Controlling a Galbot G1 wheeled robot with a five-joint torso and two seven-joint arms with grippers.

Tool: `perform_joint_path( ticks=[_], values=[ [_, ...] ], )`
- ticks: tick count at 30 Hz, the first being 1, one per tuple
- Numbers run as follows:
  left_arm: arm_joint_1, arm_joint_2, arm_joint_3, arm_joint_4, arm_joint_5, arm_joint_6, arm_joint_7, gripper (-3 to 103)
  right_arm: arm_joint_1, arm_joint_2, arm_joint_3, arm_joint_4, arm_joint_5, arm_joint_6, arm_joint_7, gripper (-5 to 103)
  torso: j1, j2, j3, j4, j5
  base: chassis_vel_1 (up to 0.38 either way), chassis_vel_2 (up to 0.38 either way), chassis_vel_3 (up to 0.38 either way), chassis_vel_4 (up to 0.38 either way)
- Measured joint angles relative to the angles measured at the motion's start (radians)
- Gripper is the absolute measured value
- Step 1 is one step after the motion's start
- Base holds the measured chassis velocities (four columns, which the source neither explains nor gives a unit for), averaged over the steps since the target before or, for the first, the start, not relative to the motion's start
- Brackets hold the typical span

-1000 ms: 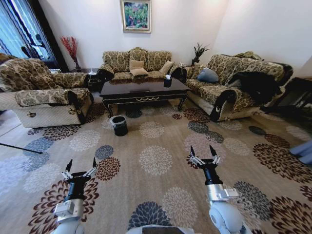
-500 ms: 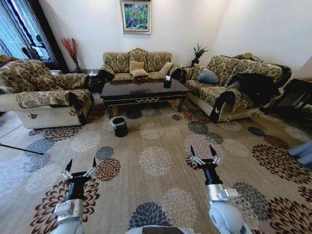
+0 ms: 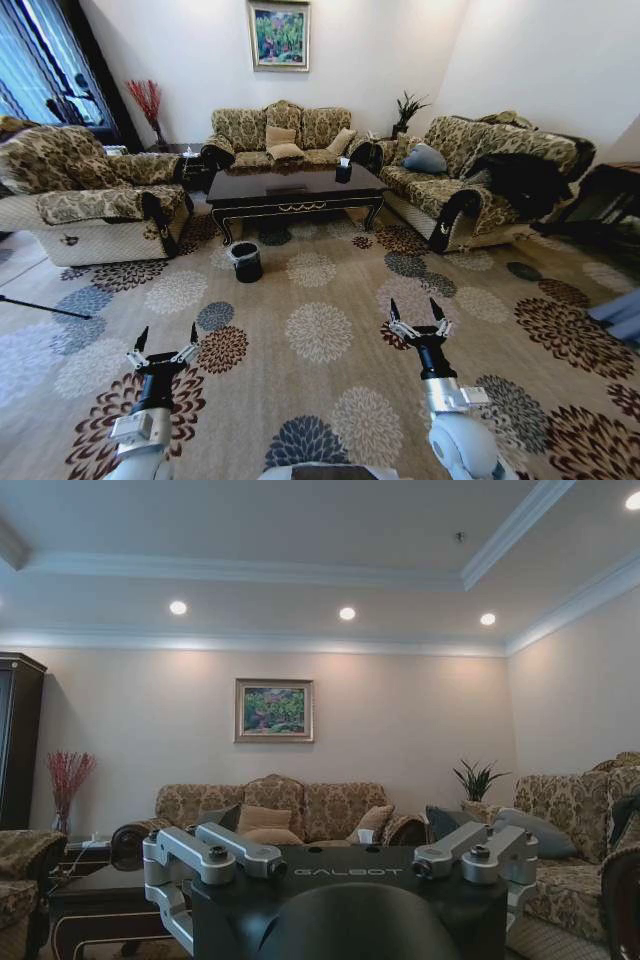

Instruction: Move to the front of the table and pick up the trash from the floor, then place it into the trash bin.

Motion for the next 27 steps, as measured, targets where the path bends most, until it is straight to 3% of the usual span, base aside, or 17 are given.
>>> perform_joint_path(
  ticks=[27],
  values=[
    [0.000, 0.000, 0.000, 0.000, 0.000, 0.000, 0.000, 100, 0.000, 0.000, 0.000, 0.000, 0.000, 0.000, 0.000, 100, 0.060, 0.135, 0.075, 0.0000, 0.0000, 0.000, 0.000, 0.000, 0.000]
  ],
)
